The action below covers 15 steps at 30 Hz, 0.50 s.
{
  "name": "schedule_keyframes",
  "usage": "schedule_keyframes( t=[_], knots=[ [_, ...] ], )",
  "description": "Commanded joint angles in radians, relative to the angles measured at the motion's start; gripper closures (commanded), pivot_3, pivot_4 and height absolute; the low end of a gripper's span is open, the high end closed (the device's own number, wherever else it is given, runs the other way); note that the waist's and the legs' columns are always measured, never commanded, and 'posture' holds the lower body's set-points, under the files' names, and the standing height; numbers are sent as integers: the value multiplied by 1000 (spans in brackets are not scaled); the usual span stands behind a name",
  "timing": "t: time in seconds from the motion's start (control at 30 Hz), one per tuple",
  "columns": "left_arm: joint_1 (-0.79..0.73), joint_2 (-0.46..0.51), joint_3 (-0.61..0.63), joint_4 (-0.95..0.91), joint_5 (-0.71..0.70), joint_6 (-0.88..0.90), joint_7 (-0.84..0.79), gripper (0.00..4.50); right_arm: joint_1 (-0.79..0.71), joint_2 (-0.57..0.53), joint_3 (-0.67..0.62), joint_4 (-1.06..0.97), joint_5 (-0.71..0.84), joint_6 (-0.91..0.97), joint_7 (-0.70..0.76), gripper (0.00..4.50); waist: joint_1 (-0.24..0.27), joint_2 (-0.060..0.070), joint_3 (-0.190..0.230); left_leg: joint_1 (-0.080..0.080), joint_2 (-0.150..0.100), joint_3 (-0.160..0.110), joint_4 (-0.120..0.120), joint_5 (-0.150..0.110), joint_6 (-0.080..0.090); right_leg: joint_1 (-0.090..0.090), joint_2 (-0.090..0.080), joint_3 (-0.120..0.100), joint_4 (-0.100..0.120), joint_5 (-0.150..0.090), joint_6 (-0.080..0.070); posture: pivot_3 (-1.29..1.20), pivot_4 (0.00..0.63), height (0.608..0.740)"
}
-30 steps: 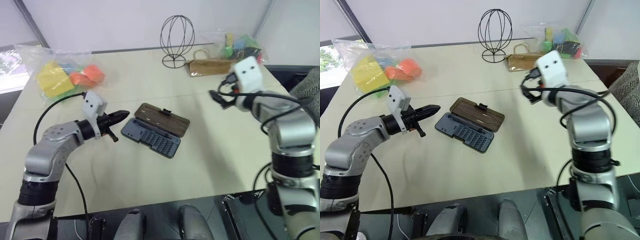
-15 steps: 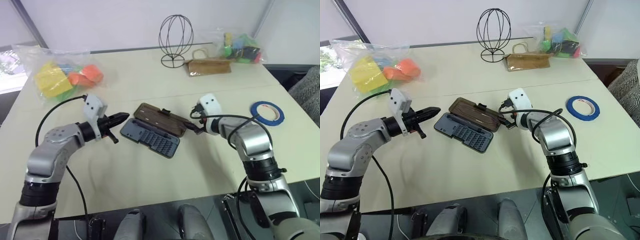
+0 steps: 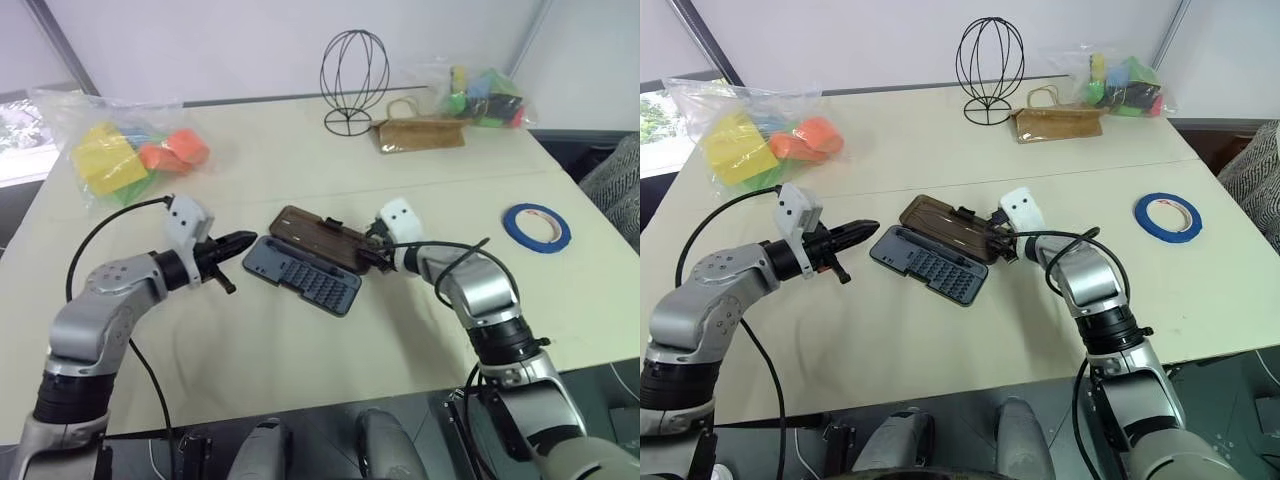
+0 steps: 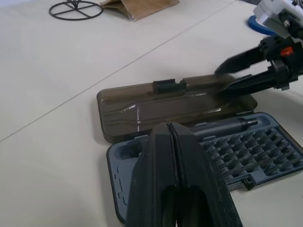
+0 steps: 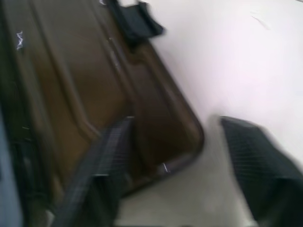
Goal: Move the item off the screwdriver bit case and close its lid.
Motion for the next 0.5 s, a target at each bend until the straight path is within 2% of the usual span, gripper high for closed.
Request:
schedule_keyframes(
  t=[0.03, 0.07, 0.1, 0.13, 0.2, 0.5],
  knots=[
    [0, 24, 52, -46, -30, 9, -5, 4500, -12, -6, 4, 42, -13, -19, 9, 3275, 0, 0, 0, 0, 0, 0, 0, 0, 0, 0, 0, 0, 0, 0, 0, 0, 150, 740],
    [3, 28, 55, -51, -34, 13, -7, 4500, -13, -8, 6, 47, -14, -23, 15, 3830, 0, 0, 0, 0, 0, 0, 0, 0, 0, 0, 0, 0, 0, 0, 0, 0, 150, 740],
    [9, 32, 56, -55, -32, 13, -9, 4500, -12, -11, 10, 56, -17, -30, 20, 3830, -1, -1, -1, 0, 0, 0, 0, 0, 0, 0, 0, 0, 0, 0, 0, 0, 150, 740],
    [13, 36, 57, -58, -31, 13, -10, 4500, -12, -12, 12, 62, -19, -33, 25, 4221, -1, -1, -1, 0, 0, 0, 0, 0, 0, 0, 0, 0, 0, 0, 0, 0, 150, 740],
    [19, 37, 59, -65, -31, 12, -8, 4500, -10, -22, 28, 75, -31, -48, 40, 4414, -1, -2, -1, 0, 0, 0, -1, 0, 0, 0, 0, 0, 0, 0, 0, 0, 150, 740],
    [1, 37, 52, -48, -19, -5, -5, 4500, -25, -69, 114, 95, -73, -129, 158, 4414, -1, -2, -2, 2, 1, 0, 0, 0, 0, 1, 1, 0, 0, 0, 0, 0, 150, 740]
  ],
)
